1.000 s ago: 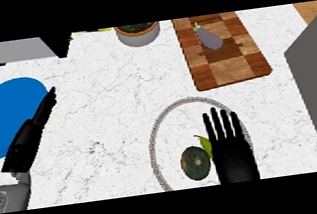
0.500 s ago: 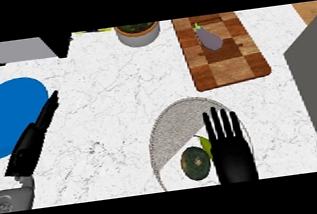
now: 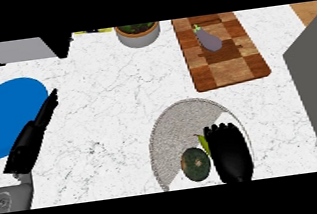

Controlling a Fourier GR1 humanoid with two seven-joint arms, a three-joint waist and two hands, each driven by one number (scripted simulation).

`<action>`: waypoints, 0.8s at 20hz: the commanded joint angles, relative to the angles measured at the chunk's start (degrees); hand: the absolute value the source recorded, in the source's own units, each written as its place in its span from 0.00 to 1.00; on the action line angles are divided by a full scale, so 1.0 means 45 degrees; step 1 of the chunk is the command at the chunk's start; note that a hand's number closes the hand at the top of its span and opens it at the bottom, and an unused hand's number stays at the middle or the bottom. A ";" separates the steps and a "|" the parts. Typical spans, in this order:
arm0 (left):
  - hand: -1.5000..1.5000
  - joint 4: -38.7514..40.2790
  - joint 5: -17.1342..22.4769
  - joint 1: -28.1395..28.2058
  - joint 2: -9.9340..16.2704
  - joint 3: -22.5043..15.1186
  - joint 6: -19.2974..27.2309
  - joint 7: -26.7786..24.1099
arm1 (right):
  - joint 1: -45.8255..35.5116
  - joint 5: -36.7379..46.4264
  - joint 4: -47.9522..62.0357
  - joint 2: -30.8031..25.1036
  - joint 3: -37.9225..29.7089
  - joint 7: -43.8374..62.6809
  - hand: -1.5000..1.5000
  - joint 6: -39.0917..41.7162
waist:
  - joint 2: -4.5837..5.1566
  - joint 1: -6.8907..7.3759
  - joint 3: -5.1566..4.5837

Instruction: Pick the pear from the placemat and place it in the tiered shelf

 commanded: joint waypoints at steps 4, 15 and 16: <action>0.50 0.0742 -0.0312 -0.0324 -0.0371 0.0007 0.0124 -0.0552 | -0.0608 0.0565 0.2249 0.0202 -0.0237 -0.0446 1.00 -0.1050 | 0.0154 -0.0011 0.0102; 0.50 -0.0067 0.0143 0.0483 0.0264 0.0578 -0.0564 -0.0468 | -0.1309 -0.3394 0.0043 0.0760 -0.3991 -0.0355 1.00 0.0911 | 0.0131 0.0008 0.0103; 0.50 -0.0316 -0.0108 0.0294 0.0104 0.0496 -0.0225 -0.0276 | -0.0593 -0.3177 -0.1728 0.0213 -0.3693 -0.0258 1.00 0.1244 | 0.0098 -0.0088 0.0100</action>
